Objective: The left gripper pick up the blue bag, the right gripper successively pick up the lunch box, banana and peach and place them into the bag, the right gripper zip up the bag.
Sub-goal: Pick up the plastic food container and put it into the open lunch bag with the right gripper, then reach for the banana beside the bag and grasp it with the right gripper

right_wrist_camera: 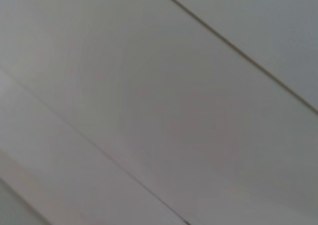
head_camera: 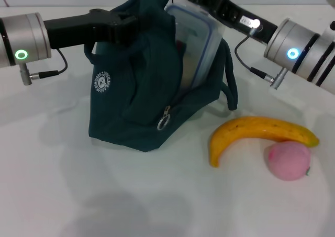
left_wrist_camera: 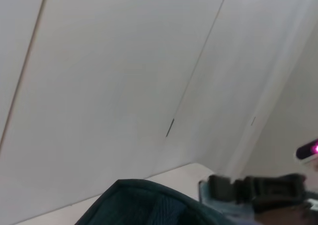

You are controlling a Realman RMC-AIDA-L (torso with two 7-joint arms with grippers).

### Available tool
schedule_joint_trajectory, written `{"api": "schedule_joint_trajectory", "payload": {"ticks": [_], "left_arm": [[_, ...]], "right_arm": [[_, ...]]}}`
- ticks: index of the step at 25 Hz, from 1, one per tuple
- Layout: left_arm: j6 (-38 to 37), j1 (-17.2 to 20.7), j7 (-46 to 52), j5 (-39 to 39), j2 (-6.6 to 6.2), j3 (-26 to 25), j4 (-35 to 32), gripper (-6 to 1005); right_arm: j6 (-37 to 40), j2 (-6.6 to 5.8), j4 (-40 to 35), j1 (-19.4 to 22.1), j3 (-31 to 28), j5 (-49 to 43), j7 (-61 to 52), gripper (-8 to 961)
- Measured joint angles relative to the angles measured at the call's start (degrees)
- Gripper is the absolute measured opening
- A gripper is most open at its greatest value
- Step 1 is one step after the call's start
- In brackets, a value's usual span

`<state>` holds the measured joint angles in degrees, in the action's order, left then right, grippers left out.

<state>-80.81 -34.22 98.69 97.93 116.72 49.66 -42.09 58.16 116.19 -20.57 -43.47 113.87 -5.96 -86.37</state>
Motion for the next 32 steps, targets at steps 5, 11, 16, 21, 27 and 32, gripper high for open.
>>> {"api": "schedule_joint_trajectory", "payload": {"ticks": [5,11,16,21,27,32], "left_arm": [[0.1,-0.1,0.0,-0.1,0.09,-0.2,0.0,38],[0.1,0.4,0.0,-0.1,0.26,-2.1,0.1,38],[0.1,1.3,-0.5,-0.1,0.48,-2.1,0.2,38],[0.1,3.2,-1.5,-0.1,0.61,-2.2,0.2,38],[1.2,3.9,-1.7,0.1,0.41,-2.2,1.6,38],[1.6,4.0,-1.8,0.0,0.40,-2.2,1.7,38]], "right_arm": [[-1.2,0.00,0.1,-0.3,1.8,0.8,0.3,171],[-0.6,0.00,-0.1,-0.6,2.0,0.4,2.2,243],[5.2,-0.87,0.2,-0.1,1.4,-0.1,6.7,355],[12.4,-5.36,-3.3,1.5,-2.1,-9.9,16.1,466],[9.3,-11.30,-15.7,8.9,-16.6,-33.4,9.6,528],[2.8,-9.01,-35.3,16.0,-30.7,-67.9,-7.0,586]]}}
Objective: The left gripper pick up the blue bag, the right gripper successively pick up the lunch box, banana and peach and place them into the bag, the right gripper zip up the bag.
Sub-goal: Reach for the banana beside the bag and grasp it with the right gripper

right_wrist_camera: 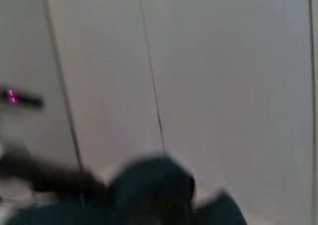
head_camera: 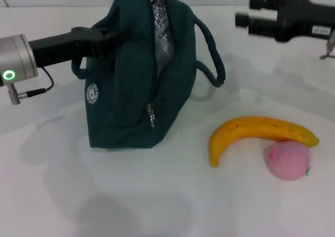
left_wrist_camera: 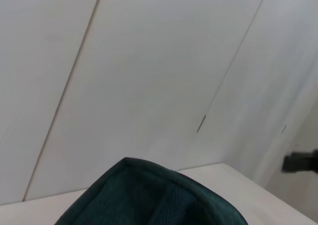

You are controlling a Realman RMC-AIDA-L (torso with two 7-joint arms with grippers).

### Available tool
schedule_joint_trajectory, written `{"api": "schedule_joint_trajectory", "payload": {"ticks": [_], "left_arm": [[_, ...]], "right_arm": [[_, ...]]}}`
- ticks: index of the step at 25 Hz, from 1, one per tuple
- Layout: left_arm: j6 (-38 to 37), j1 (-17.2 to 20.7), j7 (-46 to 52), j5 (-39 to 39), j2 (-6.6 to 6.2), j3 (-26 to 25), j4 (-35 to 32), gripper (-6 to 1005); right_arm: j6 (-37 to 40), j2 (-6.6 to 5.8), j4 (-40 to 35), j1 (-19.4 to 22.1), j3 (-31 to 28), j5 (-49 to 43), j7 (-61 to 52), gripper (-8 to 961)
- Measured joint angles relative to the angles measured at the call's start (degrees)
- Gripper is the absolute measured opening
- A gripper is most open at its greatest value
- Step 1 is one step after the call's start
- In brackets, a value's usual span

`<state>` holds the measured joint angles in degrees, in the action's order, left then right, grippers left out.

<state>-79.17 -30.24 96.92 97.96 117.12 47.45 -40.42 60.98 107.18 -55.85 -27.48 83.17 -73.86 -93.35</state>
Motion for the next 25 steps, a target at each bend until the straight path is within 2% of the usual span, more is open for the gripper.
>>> {"api": "schedule_joint_trajectory", "payload": {"ticks": [2,4,6,11,16,21,25], "left_arm": [[0.3,-0.1,0.0,0.1,0.07,0.0,0.1,38],[0.6,-0.2,-0.1,0.1,0.12,0.0,0.2,38],[1.3,-1.0,-0.1,0.3,0.18,0.0,1.1,38],[2.2,-2.4,-0.7,0.4,0.25,0.0,2.5,38],[2.8,-2.6,-0.8,0.3,0.31,0.0,2.7,38],[3.5,-2.7,-0.8,0.1,0.42,0.0,2.7,38],[4.4,-2.8,-0.8,0.0,0.51,0.0,2.7,38]], "right_arm": [[0.5,2.65,-6.4,1.3,-4.0,-14.2,-6.9,609],[5.1,4.51,-10.7,1.1,-7.2,-25.8,-12.3,633],[11.4,5.47,-13.3,-0.2,-9.4,-34.9,-17.8,656],[20.2,5.70,-14.4,-4.5,-10.5,-44.3,-24.3,868],[23.6,6.32,-13.8,-7.9,-10.3,-50.1,-26.5,860],[25.1,8.13,-12.5,-10.7,-9.6,-58.6,-28.3,855],[25.3,8.15,-12.3,-11.3,-7.0,-59.8,-28.6,855]]}}
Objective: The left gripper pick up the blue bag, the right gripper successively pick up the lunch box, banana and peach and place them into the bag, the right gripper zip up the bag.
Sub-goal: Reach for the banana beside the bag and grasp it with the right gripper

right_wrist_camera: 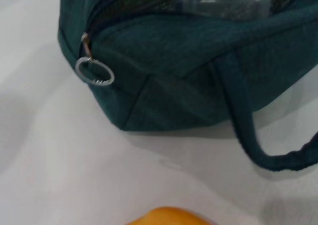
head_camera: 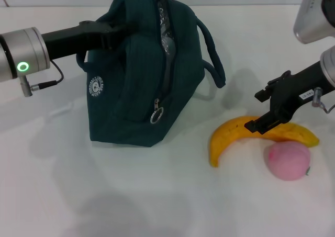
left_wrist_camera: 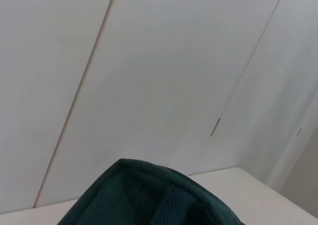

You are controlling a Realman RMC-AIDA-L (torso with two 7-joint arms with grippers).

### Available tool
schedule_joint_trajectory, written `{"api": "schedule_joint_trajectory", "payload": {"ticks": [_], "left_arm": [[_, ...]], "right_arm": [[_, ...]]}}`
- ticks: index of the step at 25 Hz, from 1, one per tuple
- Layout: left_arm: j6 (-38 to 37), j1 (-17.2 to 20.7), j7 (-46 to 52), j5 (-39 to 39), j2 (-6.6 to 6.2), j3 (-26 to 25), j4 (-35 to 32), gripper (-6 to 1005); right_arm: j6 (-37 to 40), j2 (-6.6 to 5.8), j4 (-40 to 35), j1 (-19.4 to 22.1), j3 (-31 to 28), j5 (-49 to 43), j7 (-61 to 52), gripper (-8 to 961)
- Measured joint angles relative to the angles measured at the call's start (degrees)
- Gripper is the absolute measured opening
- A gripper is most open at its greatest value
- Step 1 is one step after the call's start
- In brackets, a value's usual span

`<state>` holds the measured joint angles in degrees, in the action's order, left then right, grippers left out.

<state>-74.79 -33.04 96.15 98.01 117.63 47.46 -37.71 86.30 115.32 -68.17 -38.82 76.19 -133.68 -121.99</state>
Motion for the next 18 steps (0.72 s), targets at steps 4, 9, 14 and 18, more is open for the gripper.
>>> {"api": "schedule_joint_trajectory", "payload": {"ticks": [4,9,14,18], "left_arm": [[0.0,0.0,0.0,0.0,0.00,0.0,0.0,38],[0.0,-0.2,0.0,0.0,-0.02,0.0,0.0,38],[0.0,-0.4,0.0,0.0,-0.03,0.0,0.0,38],[0.8,-0.5,-0.2,0.0,0.01,0.0,0.0,38]], "right_arm": [[0.5,0.03,1.0,-1.3,1.3,-1.0,-0.1,856],[0.5,0.10,3.4,-3.0,3.2,-2.9,-0.7,856],[-0.6,0.31,6.8,-4.4,3.4,-4.6,-0.9,855],[-2.4,0.39,10.4,-6.3,3.6,-5.3,-0.9,855]]}}
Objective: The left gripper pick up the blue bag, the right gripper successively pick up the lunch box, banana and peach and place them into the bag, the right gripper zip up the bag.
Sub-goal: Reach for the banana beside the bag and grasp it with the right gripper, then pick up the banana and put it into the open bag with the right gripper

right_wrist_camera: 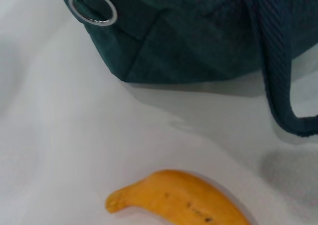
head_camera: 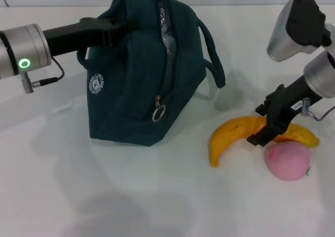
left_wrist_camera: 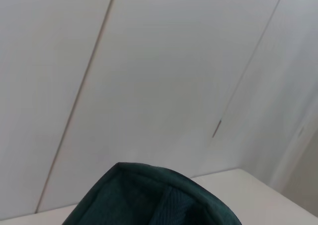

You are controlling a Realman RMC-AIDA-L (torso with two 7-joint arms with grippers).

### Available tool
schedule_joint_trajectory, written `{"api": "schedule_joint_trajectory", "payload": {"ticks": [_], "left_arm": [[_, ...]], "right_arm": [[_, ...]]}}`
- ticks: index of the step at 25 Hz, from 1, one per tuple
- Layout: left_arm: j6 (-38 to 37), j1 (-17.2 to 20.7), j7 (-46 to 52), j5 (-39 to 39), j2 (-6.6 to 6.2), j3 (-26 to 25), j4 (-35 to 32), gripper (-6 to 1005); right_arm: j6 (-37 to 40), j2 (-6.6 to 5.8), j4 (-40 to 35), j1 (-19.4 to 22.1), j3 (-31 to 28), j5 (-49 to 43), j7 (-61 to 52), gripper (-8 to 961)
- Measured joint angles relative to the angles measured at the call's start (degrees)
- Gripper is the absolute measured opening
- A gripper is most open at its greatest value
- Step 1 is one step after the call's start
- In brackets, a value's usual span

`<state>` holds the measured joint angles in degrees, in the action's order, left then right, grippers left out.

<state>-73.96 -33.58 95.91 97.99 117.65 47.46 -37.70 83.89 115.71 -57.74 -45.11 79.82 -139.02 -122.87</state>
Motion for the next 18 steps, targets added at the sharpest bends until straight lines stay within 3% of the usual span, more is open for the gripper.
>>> {"api": "schedule_joint_trajectory", "payload": {"ticks": [6,17,18], "left_arm": [[0.7,0.0,-0.3,0.2,0.35,0.0,0.1,38],[0.8,0.0,-0.4,0.3,0.39,0.0,0.2,38],[0.8,0.0,-0.5,0.3,0.39,0.0,0.2,38]], "right_arm": [[-2.7,0.14,2.5,-1.0,2.4,-0.9,-0.7,856],[-4.3,0.12,2.8,-0.8,2.6,-0.5,-1.4,762],[-4.5,0.10,2.7,-0.7,2.4,-0.3,-1.4,717]]}}
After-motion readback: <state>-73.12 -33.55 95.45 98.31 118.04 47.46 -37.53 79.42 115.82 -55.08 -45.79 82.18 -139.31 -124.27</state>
